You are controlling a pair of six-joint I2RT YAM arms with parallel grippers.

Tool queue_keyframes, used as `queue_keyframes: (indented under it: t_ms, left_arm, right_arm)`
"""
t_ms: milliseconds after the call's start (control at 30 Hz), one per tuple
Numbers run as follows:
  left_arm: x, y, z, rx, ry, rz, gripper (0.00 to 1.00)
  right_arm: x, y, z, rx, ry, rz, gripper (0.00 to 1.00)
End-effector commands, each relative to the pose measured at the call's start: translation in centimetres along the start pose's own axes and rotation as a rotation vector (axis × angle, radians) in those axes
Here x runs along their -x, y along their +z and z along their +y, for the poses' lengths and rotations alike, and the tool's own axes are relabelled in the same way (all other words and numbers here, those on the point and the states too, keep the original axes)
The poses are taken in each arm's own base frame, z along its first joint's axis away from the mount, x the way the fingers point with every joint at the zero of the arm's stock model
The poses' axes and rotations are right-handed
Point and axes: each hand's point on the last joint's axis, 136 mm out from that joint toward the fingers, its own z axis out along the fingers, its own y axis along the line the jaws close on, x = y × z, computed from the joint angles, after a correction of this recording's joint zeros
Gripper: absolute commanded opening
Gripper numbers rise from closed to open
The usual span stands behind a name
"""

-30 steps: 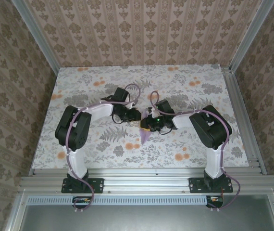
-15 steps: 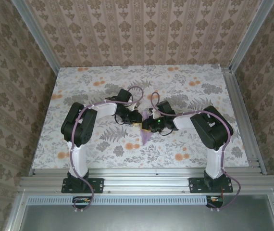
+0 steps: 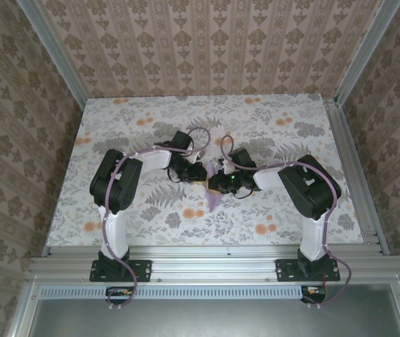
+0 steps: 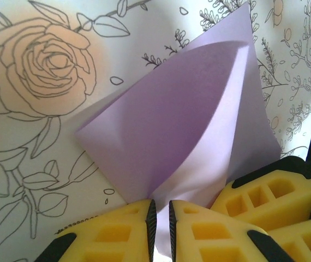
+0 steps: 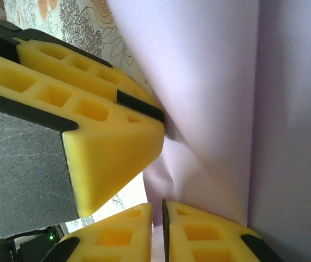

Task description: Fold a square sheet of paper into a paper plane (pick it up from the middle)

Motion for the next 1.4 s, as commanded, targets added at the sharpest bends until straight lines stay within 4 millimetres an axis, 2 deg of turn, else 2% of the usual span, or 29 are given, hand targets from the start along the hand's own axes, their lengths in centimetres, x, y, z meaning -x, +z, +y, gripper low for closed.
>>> queue_keyframes:
  t_ms: [0,233,500,700,933,1167,1367]
  left_arm:
    - [-1.5,1.0,2.3,0.073,-0.017,0.069,0.18]
    - [-1.8,1.3,3.0,0.108,-0.002,0.092,0.17]
    - [-1.5,1.2,2.7,0.097,0.003,0.085,0.17]
    - [-0.7,0.5,1.0,0.043,0.003,0.053,0.19]
    - [0.7,-2.2,-1.5,0.021,0.016,-0.022,0.27]
    - [-0.9,-4.2,-2.2,0.08,-0.054,-0.048,0.35]
    - [-2.6,-3.5,-1.8,0.078,-0.153,-0.07,0.39]
  right_arm:
    - [-1.5,-0.3,-1.5,-0.06,0.046,0.028,0.15]
    - [-1.9,-0.6,-1.6,-0.068,0.038,0.035,0.11]
    - [-2.0,-0.8,-1.4,-0.062,0.031,0.034,0.13]
    - [-2.3,-0.7,-2.5,-0.112,0.028,0.044,0.12]
    - [-2.5,-0.5,-3.0,-0.123,0.031,0.052,0.09]
    - [-2.3,-0.5,-2.7,-0.115,0.026,0.049,0.08]
    - [-2.2,-0.3,-2.5,-0.098,0.029,0.045,0.08]
